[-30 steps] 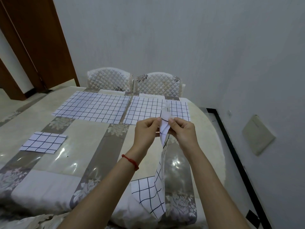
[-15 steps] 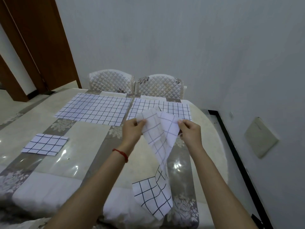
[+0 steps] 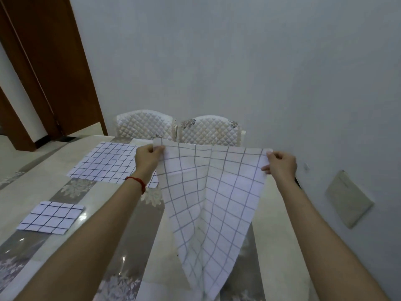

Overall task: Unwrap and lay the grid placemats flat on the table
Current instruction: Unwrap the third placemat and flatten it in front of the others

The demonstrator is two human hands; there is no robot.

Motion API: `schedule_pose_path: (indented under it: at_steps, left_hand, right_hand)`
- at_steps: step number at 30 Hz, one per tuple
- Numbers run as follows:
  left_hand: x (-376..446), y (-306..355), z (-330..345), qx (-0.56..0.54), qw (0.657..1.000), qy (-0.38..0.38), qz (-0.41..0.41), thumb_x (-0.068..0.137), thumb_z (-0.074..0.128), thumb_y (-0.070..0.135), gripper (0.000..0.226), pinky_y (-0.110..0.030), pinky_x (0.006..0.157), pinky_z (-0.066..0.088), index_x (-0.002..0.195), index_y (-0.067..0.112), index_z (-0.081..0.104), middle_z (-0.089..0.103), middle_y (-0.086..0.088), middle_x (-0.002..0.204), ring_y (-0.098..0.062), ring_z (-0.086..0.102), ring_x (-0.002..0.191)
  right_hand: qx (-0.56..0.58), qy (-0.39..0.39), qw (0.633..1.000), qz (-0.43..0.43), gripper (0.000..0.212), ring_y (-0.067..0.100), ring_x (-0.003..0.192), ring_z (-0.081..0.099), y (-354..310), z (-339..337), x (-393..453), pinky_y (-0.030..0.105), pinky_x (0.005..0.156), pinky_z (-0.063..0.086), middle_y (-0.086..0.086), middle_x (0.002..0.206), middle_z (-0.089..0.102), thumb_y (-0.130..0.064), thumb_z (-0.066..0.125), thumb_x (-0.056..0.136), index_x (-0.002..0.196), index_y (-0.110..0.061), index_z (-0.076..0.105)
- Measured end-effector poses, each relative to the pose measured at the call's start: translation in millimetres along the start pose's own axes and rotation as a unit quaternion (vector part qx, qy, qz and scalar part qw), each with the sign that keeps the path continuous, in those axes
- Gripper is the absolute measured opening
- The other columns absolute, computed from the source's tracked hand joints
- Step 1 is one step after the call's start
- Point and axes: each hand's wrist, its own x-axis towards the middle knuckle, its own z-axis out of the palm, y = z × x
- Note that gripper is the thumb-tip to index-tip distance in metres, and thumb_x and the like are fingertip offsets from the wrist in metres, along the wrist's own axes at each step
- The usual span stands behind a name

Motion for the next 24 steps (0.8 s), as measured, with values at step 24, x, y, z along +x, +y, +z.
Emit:
schedule_pose_path:
  at_steps: [24]
  left_hand:
    - [-104.4,-45.3,-10.5,0.018,0.988,-0.088,0.128,0.077,0.063,-0.008,0.028,-0.004,0.065,0.047,0.090,0.015,0.069,0.067,0.030,0.062,0.012,0.062,0.066]
  right_hand:
    - [0.172,-0.003,0.984,0.044,0.020,0.011,0.071,0.066,109.5,-39.1,-78.4,0.013,0.055,0.053,-0.009,0.073,0.070,-0.001,0.047,0.092,0.084,-0.007,0.065]
